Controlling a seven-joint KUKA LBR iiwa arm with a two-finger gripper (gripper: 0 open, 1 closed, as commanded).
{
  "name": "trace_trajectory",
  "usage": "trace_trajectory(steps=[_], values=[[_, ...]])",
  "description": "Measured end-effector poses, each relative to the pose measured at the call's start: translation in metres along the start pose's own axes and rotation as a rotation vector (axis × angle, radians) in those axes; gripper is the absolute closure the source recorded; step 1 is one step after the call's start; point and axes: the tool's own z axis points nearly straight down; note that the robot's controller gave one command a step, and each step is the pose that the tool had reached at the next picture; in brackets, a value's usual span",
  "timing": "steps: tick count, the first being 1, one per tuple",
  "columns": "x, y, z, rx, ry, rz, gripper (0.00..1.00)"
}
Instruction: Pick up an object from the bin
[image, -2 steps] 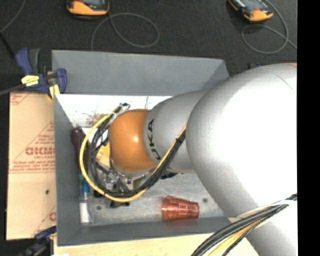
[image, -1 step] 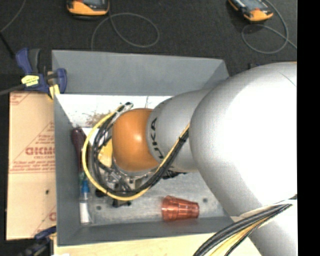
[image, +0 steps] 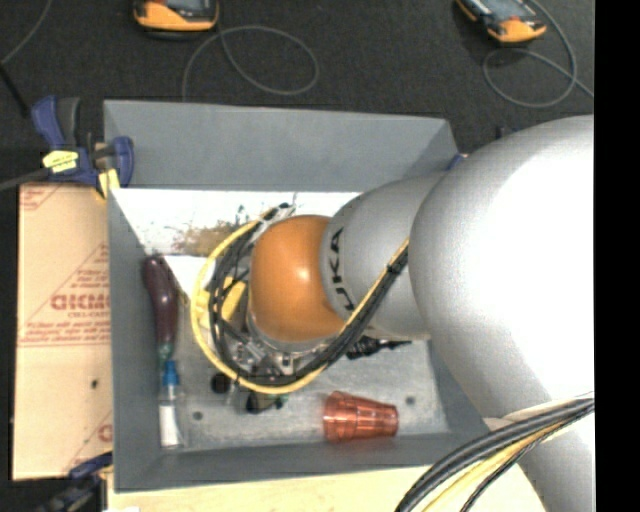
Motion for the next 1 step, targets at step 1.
trace_trajectory(steps=[1], values=[[0.0135, -0.0156, 0.0054, -0.001, -0.003, 0.087, 1.0]])
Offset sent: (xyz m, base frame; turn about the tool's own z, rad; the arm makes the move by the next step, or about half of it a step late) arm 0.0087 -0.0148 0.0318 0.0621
